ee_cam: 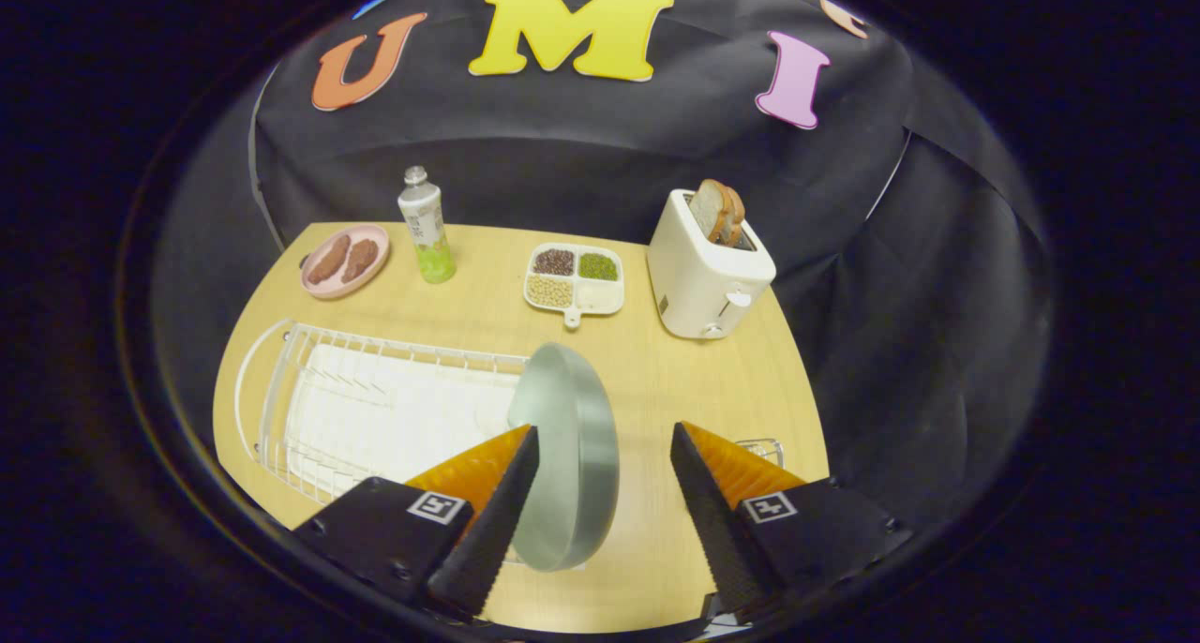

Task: Take the plate from the dish rack, then take the spoon from the basket and place it into the plate.

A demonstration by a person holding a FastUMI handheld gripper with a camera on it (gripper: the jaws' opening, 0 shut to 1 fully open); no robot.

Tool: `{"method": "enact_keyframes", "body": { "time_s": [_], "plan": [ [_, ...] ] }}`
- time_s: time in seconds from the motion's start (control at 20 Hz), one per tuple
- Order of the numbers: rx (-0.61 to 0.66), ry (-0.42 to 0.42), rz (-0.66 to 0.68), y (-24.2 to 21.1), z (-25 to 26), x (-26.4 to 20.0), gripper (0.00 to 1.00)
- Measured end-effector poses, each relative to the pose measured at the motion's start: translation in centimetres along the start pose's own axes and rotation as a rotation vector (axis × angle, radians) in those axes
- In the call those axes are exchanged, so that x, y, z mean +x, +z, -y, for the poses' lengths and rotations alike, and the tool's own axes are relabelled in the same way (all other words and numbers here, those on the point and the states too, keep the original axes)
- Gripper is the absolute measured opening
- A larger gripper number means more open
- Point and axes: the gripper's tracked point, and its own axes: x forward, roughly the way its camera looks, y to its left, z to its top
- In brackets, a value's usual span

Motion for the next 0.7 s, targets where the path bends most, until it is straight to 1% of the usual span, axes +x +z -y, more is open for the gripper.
{"method": "enact_keyframes", "body": {
  "time_s": [0.2,0.25,0.4,0.45,0.5,0.55,0.7],
  "plan": [
    [-0.054,-0.036,-0.143,-0.8,-0.4,1.6,0.69],
    [-0.066,-0.039,-0.175,-0.7,-0.4,1.6,0.68],
    [-0.068,-0.068,-0.221,-0.1,-0.8,1.8,0.44],
    [-0.072,-0.087,-0.238,-0.3,-0.9,1.7,0.38],
    [-0.068,-0.096,-0.234,-0.1,-1.1,1.7,0.28],
    [-0.085,-0.115,-0.235,-0.2,-1.4,1.5,0.27],
    [-0.109,-0.210,-0.209,0.0,-2.4,0.7,0.25]
  ]
}}
